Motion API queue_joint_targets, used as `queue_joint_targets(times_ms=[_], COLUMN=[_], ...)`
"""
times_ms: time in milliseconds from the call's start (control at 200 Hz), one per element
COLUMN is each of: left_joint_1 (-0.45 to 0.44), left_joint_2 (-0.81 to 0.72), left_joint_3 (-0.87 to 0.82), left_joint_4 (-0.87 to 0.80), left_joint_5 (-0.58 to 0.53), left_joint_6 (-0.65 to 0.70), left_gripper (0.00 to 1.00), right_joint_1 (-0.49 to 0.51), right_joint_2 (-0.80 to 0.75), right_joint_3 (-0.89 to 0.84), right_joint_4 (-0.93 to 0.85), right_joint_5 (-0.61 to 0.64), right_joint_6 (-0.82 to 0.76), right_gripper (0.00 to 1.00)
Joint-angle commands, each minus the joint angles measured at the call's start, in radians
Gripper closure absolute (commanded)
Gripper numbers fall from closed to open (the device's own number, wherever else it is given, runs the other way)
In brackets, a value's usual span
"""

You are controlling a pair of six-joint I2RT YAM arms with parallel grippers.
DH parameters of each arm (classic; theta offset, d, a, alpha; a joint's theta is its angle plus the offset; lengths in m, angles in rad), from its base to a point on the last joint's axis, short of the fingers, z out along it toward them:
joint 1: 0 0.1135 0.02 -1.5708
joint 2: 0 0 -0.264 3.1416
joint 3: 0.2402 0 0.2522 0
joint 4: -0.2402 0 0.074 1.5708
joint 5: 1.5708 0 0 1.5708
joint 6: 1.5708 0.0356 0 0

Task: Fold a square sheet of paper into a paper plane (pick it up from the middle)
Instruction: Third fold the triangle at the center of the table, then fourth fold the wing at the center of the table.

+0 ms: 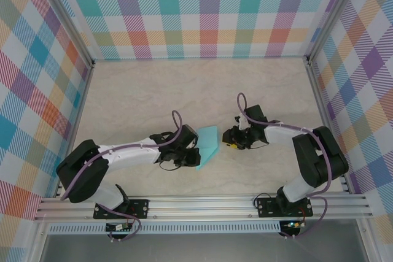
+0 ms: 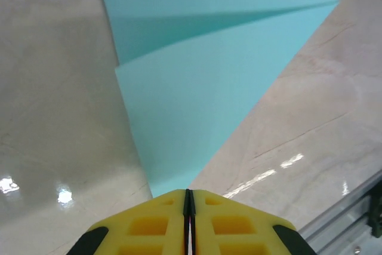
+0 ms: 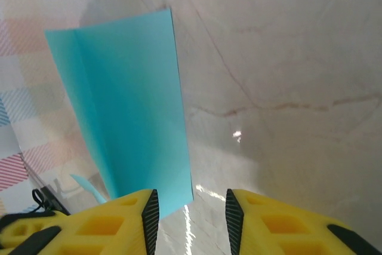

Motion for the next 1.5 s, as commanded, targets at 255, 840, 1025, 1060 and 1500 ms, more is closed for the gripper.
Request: queue_joint_targets(times_ms=[255, 840, 1025, 1060, 1500], left_joint_1=[0.056, 0.056, 0.042, 0.028, -0.301], left_joint_2=[0.077, 0.097, 0.003, -0.017, 0.032], left_joint_3=[0.067, 0.066, 0.021, 0.013, 0.119], left_joint_4=[-0.016, 0.0, 0.002, 0.001, -0.153], left_joint_5=[-0.014, -0.065, -0.093, -0.109, -0.567], left_joint_6=[0.017, 0.016, 0.016, 0.01, 0.022], left_gripper=[0.92, 0.89, 0.77, 0.74, 0.5], right_joint_1=[0.073, 0.124, 0.131, 0.131, 0.137], right_joint_2=[-0.067, 0.137, 0.177, 0.179, 0.155], right_joint_3=[-0.047, 0.113, 0.136, 0.137, 0.133], right_joint_4=[0.095, 0.094, 0.08, 0.077, 0.079], right_joint_5=[-0.103, -0.213, -0.249, -0.249, -0.185], right_joint_6=[0.024, -0.148, -0.173, -0.173, -0.054], right_gripper=[0.49, 0.55, 0.65, 0.66, 0.78])
